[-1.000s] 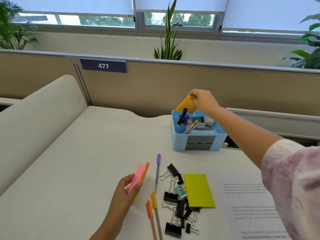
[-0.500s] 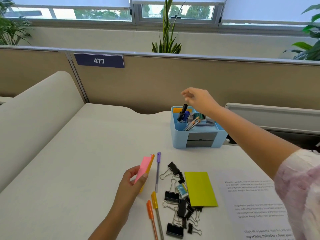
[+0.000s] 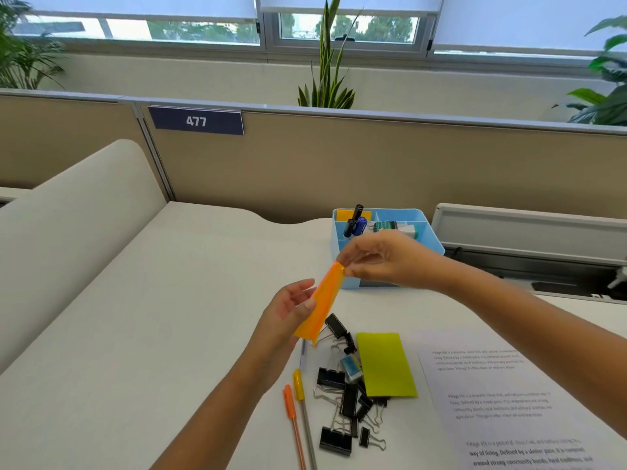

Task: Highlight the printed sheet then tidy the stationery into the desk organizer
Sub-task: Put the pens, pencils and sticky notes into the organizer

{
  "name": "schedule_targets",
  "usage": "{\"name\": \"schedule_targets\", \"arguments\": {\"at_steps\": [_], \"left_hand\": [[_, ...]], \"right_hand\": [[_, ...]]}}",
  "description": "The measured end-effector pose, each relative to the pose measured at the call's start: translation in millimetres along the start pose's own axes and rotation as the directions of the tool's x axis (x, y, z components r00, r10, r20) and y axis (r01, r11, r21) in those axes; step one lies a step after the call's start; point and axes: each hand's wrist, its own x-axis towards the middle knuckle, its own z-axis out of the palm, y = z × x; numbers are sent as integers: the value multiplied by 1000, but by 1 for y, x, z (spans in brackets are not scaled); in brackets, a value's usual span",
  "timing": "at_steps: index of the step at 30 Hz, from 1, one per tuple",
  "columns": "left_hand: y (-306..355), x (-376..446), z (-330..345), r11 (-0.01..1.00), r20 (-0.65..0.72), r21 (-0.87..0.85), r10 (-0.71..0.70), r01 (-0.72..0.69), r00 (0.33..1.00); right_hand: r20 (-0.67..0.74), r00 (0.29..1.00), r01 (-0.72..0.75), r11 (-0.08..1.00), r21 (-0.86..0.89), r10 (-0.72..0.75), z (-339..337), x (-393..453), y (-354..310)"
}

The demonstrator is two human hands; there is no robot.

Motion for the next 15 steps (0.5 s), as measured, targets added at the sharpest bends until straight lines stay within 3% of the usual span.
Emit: {"name": "schedule_targets", "arguments": {"at_steps": [4, 7, 9, 11, 13, 15], "left_hand": [[-7, -2, -3, 996, 57, -74, -37, 41, 998], [-13, -2, -5, 995, 4, -75, -64, 64, 998], [-22, 5, -9, 985, -162, 102, -122, 140, 979], [-38, 17, -16, 890, -341, 346, -175, 296, 924], [-54, 27, -23, 762, -371, 542, -160, 354, 915], [-69, 35, -26, 676, -339, 667, -98, 313, 936]], "right_hand": [[45, 999, 4, 998, -65, -1, 7, -3, 5], [-32, 999, -12, 998, -64, 10, 1, 2, 7], [-190, 982, -19, 1000, -3, 18, -8, 9, 10], [-335, 942, -25, 1000, 16, 29, -20, 21, 15], [-424, 904, -79, 996, -50, 51, -35, 34, 22], [-518, 854, -109, 991, -79, 53, -49, 48, 31]]}}
